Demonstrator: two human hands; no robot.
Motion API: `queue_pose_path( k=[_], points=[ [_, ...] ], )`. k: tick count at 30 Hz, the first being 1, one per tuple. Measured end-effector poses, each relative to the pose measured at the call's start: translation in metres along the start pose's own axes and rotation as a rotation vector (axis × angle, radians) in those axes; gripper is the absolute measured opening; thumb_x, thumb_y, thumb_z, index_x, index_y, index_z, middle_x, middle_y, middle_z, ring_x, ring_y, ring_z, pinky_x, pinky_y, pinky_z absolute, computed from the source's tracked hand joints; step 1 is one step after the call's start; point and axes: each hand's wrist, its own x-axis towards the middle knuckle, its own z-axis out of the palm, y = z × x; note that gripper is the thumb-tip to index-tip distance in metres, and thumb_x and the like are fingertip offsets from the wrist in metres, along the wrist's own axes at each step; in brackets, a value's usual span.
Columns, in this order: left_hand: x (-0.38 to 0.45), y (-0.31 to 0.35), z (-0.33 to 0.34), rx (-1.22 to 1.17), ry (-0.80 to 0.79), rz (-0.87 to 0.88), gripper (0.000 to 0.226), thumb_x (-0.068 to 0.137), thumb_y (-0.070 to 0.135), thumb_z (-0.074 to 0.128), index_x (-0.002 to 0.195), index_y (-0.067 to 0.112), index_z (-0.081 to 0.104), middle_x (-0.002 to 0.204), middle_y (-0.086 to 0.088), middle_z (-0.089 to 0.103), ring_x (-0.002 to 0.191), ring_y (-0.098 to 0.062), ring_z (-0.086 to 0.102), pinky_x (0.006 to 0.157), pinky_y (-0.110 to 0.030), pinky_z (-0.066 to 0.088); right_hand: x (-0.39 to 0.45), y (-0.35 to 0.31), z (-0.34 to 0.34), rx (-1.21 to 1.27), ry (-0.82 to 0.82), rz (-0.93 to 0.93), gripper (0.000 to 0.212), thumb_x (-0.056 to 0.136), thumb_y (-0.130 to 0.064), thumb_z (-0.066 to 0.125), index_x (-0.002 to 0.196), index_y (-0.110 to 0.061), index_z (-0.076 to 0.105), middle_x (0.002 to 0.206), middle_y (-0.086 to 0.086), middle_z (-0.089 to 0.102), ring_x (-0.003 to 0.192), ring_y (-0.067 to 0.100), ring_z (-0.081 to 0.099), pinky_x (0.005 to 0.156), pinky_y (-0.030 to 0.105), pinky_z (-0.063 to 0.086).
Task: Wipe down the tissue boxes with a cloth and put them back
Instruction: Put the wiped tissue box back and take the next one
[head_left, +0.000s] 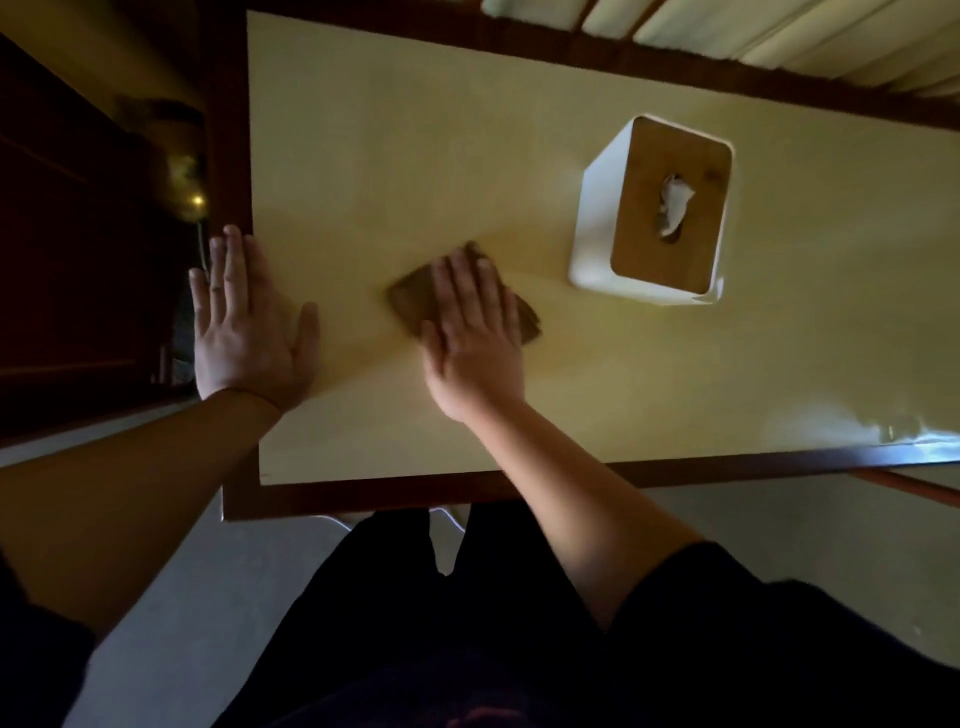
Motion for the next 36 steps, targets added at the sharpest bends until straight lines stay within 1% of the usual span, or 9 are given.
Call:
queue_pose_path(
  k=[7,10,12,14,18,20,31,34,36],
  points=[
    [-0.001,-0.003,0.0,0.028,0.001,0.018,0.082,0.103,0.051,0.033,0.163,0.0,0.011,0.172,-0.018,0.009,0.16,-0.032,0.006,0.13,-0.049,0.003,-0.082,0.127,-0.011,-0.023,0.091,0.553,0.068,0.109,-0.046,0.022,0.169,-0.016,0.012,0.177,0.008,0.007,0.162,0.035,0.009,0.13,0.054,0.012],
    [0.0,-0.003,0.001,0.037,-0.001,0.015,0.082,0.103,0.051,0.034,0.163,0.001,0.011,0.172,-0.017,0.008,0.16,-0.032,0.005,0.13,-0.049,0.002,-0.093,0.133,-0.009,0.025,0.16,0.775,0.075,0.105,-0.05,0.016,0.169,-0.011,0.014,0.176,0.012,0.012,0.161,0.038,0.012,0.129,0.056,0.012],
    [0.0,-0.004,0.001,0.048,-0.001,0.014,0.082,0.103,0.051,0.035,0.163,0.001,0.01,0.172,-0.017,0.008,0.16,-0.031,0.006,0.13,-0.048,0.002,-0.09,0.111,-0.004,0.063,0.15,0.812,0.077,0.103,-0.049,0.016,0.168,-0.01,0.012,0.176,0.013,0.009,0.162,0.038,0.009,0.129,0.055,0.011],
    [0.0,-0.004,0.002,0.048,-0.015,0.012,0.082,0.104,0.052,0.034,0.164,0.002,0.009,0.173,-0.016,0.007,0.16,-0.03,0.004,0.13,-0.048,0.002,-0.094,0.076,0.006,0.023,0.124,0.687,0.074,0.105,-0.046,0.021,0.168,-0.01,0.011,0.176,0.013,0.007,0.162,0.038,0.009,0.129,0.054,0.011],
    [0.001,-0.007,0.003,0.06,-0.048,0.001,0.083,0.103,0.055,0.03,0.164,0.004,0.005,0.173,-0.014,0.003,0.161,-0.028,0.001,0.13,-0.047,0.001,-0.103,0.009,0.026,-0.036,0.01,0.263,0.071,0.107,-0.042,0.029,0.169,-0.014,0.01,0.177,0.007,0.002,0.163,0.032,0.001,0.131,0.048,0.001],
    [0.001,-0.007,0.003,0.059,-0.057,-0.003,0.084,0.103,0.055,0.03,0.164,0.004,0.004,0.173,-0.013,0.002,0.161,-0.027,0.0,0.13,-0.046,0.001,-0.105,-0.002,0.03,-0.066,-0.029,0.123,0.071,0.107,-0.043,0.031,0.169,-0.015,0.01,0.178,0.006,0.002,0.164,0.031,-0.001,0.132,0.05,0.005],
    [-0.002,-0.003,-0.008,0.003,-0.112,-0.031,0.084,0.103,0.058,0.026,0.165,0.005,0.004,0.174,-0.012,0.003,0.161,-0.026,0.0,0.13,-0.042,-0.001,-0.101,0.009,0.01,0.011,-0.149,-0.004,0.076,0.106,-0.048,0.032,0.169,-0.013,0.007,0.178,0.005,-0.002,0.164,0.03,-0.004,0.132,0.049,0.004],
    [-0.004,0.008,-0.018,-0.048,-0.137,-0.094,0.084,0.102,0.059,0.024,0.165,0.007,0.006,0.174,-0.012,0.002,0.16,-0.028,0.0,0.13,-0.044,0.0,-0.091,0.017,-0.022,0.164,-0.235,-0.058,0.076,0.104,-0.05,0.036,0.169,-0.018,0.014,0.177,0.006,0.01,0.164,0.027,0.006,0.131,0.048,0.017],
    [-0.013,0.026,-0.027,-0.09,-0.155,-0.126,0.082,0.102,0.057,0.03,0.165,0.01,0.009,0.174,-0.011,0.0,0.16,-0.031,0.002,0.13,-0.049,0.005,-0.079,0.025,-0.056,0.228,-0.243,-0.089,0.067,0.106,-0.042,0.046,0.167,-0.023,0.026,0.171,0.007,0.032,0.158,0.024,0.027,0.125,0.044,0.034]
  ],
)
